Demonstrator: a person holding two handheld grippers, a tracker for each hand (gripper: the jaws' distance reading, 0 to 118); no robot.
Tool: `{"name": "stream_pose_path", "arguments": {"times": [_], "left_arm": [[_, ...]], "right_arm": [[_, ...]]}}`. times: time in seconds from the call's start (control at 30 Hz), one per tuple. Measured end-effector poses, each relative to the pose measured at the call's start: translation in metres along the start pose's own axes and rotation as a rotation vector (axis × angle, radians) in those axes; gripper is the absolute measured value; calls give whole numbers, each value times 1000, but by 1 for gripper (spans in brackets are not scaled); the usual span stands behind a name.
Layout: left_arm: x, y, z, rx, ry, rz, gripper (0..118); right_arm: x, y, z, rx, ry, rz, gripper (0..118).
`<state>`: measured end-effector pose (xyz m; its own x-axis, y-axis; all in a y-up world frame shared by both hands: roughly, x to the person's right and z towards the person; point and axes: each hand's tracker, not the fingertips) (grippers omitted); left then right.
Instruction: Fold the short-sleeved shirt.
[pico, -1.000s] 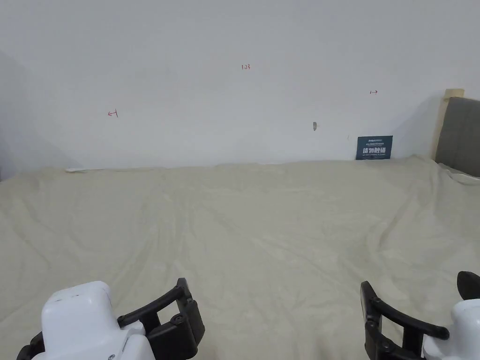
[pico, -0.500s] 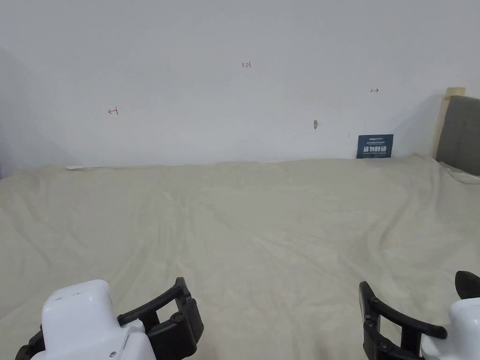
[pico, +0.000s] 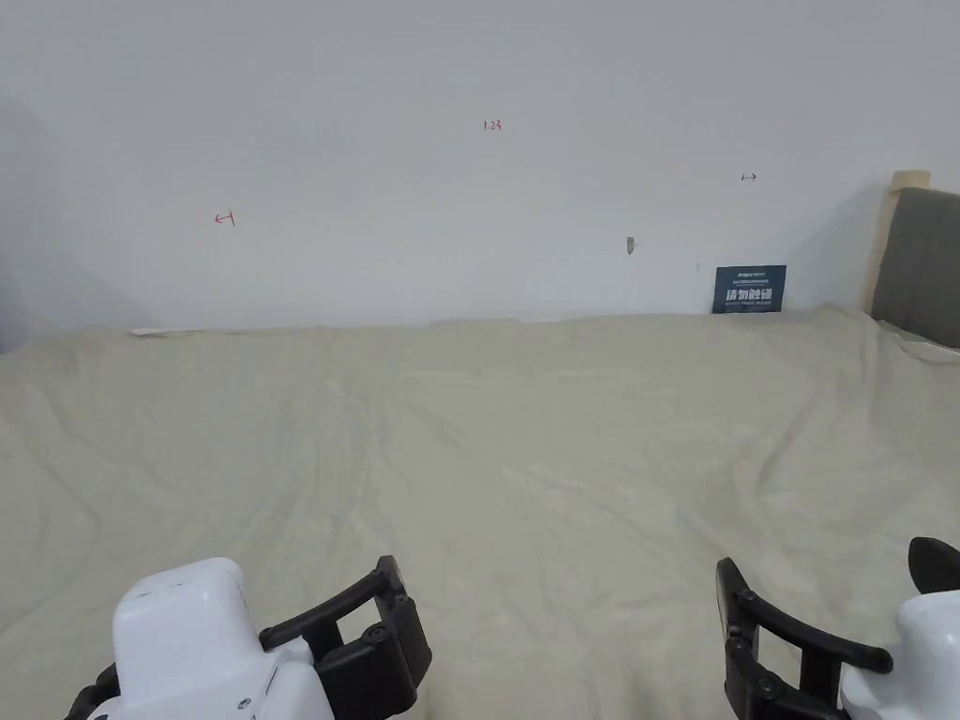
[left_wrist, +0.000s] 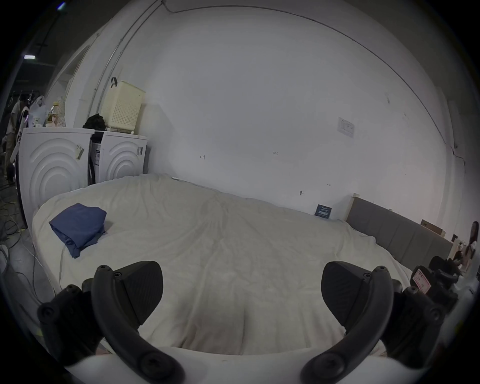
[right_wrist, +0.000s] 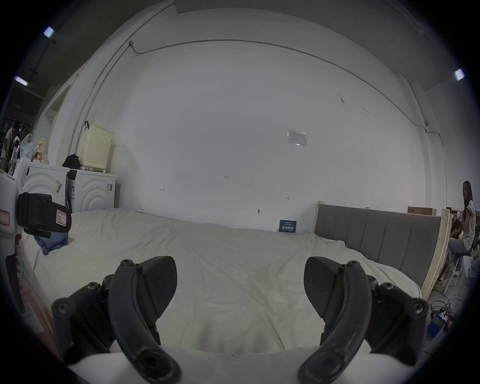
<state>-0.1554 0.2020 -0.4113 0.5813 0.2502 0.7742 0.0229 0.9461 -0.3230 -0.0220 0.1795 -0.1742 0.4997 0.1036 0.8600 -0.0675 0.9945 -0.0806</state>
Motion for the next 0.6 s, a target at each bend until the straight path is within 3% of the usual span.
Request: {"name": "stream_pose_path", "arguments": {"times": [0.6], "left_arm": [[2,-1,0,3,7,-39,118]], "right_arm": [[0,-3,-2,-11,2,-4,102]]}}
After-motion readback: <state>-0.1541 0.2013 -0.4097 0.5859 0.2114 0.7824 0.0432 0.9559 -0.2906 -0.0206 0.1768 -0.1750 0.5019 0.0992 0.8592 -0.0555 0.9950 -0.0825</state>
